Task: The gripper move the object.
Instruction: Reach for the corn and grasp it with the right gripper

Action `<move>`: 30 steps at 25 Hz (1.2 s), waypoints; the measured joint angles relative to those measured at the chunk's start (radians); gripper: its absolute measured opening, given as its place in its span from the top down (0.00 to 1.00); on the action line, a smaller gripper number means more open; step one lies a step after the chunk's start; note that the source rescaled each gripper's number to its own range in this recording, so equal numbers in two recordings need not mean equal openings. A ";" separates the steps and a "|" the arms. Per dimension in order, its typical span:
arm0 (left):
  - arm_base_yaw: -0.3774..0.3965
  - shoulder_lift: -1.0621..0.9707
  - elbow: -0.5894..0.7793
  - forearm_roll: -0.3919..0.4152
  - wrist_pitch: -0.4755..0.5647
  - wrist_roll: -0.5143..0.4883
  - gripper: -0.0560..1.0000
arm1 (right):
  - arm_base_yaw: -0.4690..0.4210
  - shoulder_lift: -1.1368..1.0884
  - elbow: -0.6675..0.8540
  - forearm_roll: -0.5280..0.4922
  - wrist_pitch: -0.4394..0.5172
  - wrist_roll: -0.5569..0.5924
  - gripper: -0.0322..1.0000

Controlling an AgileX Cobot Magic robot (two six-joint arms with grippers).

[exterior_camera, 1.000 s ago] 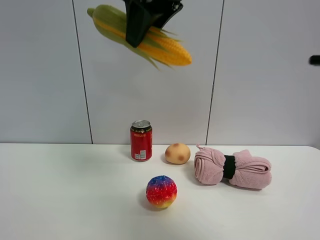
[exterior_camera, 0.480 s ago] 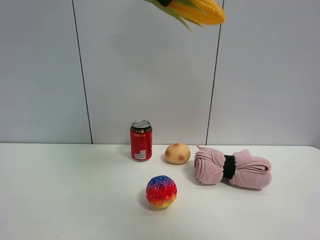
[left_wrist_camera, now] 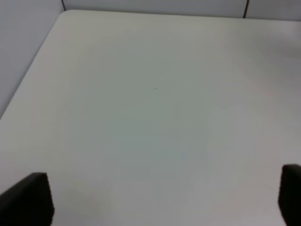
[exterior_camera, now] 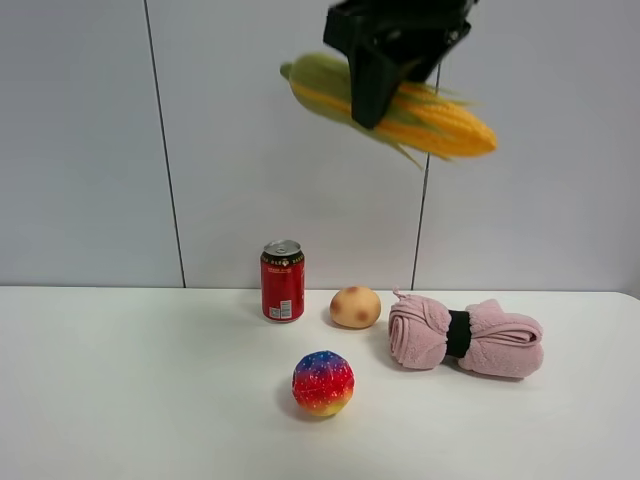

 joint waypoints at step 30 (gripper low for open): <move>0.000 0.000 0.000 0.000 0.000 0.000 0.00 | -0.278 -0.153 0.915 0.151 -0.579 -0.561 0.97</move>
